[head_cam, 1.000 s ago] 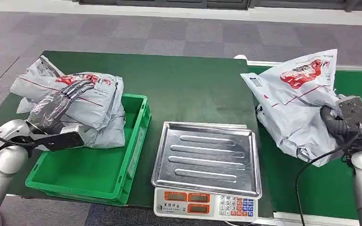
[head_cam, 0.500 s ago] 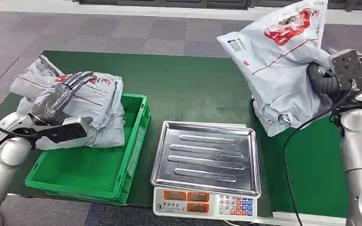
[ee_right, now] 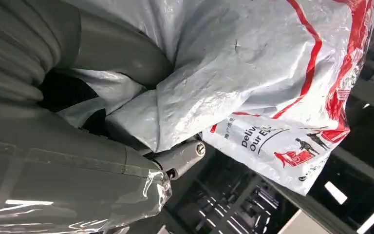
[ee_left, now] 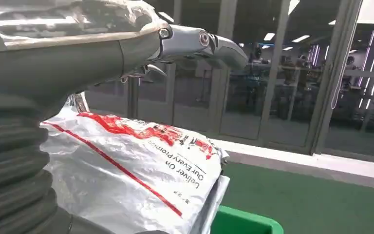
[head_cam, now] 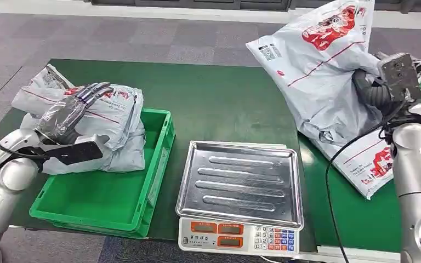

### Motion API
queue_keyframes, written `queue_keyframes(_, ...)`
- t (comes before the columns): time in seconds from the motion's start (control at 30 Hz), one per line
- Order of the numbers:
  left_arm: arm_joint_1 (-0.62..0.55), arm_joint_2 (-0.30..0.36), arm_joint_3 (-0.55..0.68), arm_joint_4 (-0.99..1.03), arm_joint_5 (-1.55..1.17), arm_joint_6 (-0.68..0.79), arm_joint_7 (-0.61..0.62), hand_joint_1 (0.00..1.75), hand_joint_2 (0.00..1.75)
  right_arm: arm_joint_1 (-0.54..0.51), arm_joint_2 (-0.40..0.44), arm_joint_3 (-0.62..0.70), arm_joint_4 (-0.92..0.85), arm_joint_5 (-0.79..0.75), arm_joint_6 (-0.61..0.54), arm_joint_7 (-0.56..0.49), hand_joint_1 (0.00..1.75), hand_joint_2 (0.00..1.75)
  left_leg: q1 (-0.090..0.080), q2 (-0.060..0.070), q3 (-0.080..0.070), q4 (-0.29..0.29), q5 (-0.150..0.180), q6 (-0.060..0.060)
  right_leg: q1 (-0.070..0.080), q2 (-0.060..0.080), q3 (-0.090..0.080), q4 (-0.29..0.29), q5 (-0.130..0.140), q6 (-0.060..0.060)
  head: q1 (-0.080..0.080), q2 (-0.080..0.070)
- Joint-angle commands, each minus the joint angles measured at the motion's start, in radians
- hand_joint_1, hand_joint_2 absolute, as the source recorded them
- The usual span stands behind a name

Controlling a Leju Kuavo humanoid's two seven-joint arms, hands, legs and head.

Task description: Moved the parcel from conveyor to table for the left to box.

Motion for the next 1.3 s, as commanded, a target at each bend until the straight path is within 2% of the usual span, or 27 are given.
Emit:
queue_keyframes(0.03,-0.085,-0.030,-0.073,0.083,0.010,-0.009,0.005,0.00,1.75,-0.078,0.021,0.106,0.023,-0.035,-0.001,0.002,1.75,1.75,-0.001,0.000,0.003,-0.001,0.000,0.000,-0.001,0.001,0.002,0.000,0.000,0.000,0.000,0.000)
queue_keyframes(0.4,-0.078,-0.001,-0.065,0.080,0.033,-0.013,-0.002,0.00,1.75,-0.070,0.018,0.129,0.018,-0.042,-0.001,0.010,1.75,1.75,0.000,0.000,0.003,-0.002,0.000,0.000,0.000,0.001,0.003,-0.001,0.000,0.000,0.000,0.000)
queue_keyframes(0.5,-0.083,-0.015,-0.071,0.092,0.033,-0.015,-0.001,0.00,1.75,-0.073,0.020,0.151,0.034,-0.055,0.011,0.013,1.75,1.75,-0.001,0.001,0.001,0.000,0.000,0.000,0.000,0.001,0.001,0.000,0.000,0.000,0.000,0.000)
queue_keyframes(0.63,-0.080,-0.033,-0.083,0.100,0.027,-0.011,-0.004,0.00,1.75,-0.027,0.012,0.205,0.026,-0.061,0.030,0.007,1.75,1.75,0.000,-0.001,0.004,-0.002,0.000,0.000,0.000,0.000,0.004,-0.002,0.000,0.000,0.000,0.000)
queue_keyframes(1.13,-0.057,0.001,-0.090,0.116,0.031,-0.009,-0.015,0.00,1.75,0.028,0.092,0.378,0.080,-0.072,0.065,-0.030,1.75,1.75,0.001,0.002,0.005,-0.003,0.000,0.000,0.000,0.003,0.004,-0.003,0.000,0.000,0.000,0.000)
queue_keyframes(1.3,-0.057,0.001,-0.091,0.120,0.030,-0.009,-0.015,0.00,1.75,0.027,0.099,0.383,0.082,-0.069,0.062,-0.028,1.75,1.75,0.001,0.001,0.004,-0.003,0.000,0.000,0.000,0.002,0.004,-0.002,0.000,0.000,0.000,0.000)
